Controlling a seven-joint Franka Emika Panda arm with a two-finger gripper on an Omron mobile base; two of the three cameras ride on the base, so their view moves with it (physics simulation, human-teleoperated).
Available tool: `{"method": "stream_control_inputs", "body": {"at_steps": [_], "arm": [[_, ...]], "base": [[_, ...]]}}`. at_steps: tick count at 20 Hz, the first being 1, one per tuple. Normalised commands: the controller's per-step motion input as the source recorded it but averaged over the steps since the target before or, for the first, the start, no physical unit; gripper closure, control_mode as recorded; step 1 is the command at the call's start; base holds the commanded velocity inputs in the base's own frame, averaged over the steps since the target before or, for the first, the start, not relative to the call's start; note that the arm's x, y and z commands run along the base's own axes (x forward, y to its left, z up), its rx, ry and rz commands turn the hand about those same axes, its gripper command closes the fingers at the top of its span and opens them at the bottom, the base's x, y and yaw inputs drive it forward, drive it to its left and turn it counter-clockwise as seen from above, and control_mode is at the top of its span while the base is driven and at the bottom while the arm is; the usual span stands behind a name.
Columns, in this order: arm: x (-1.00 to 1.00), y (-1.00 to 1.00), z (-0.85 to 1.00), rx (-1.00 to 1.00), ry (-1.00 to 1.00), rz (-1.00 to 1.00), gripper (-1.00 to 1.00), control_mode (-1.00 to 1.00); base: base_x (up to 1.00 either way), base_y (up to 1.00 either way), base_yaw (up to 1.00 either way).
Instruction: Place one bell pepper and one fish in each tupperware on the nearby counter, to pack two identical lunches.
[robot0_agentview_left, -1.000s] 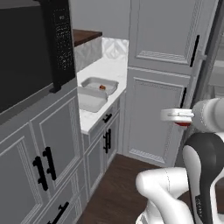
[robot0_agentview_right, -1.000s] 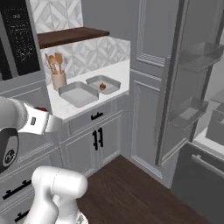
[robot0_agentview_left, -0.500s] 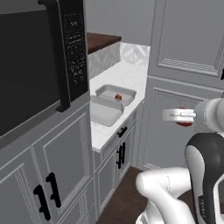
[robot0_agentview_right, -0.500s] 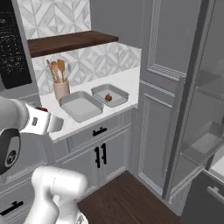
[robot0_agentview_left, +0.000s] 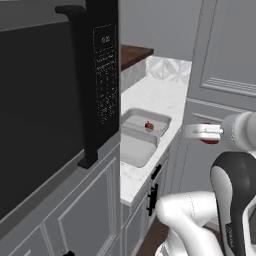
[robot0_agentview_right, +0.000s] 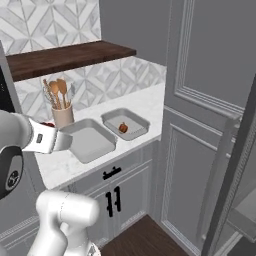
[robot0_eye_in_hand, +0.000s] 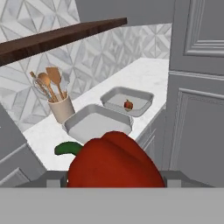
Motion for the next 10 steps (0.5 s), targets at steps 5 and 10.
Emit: {"method": "stream_control_inputs", "body": {"at_steps": [5,10], "arm": [[0.0,0.0,0.0,0.0,0.0,0.0,1.0,1.0],[0.0,0.0,0.0,0.0,0.0,0.0,1.0,1.0]], "base": [[0.69,-0.04,0.08],[0.54,0.13,0.17]]}}
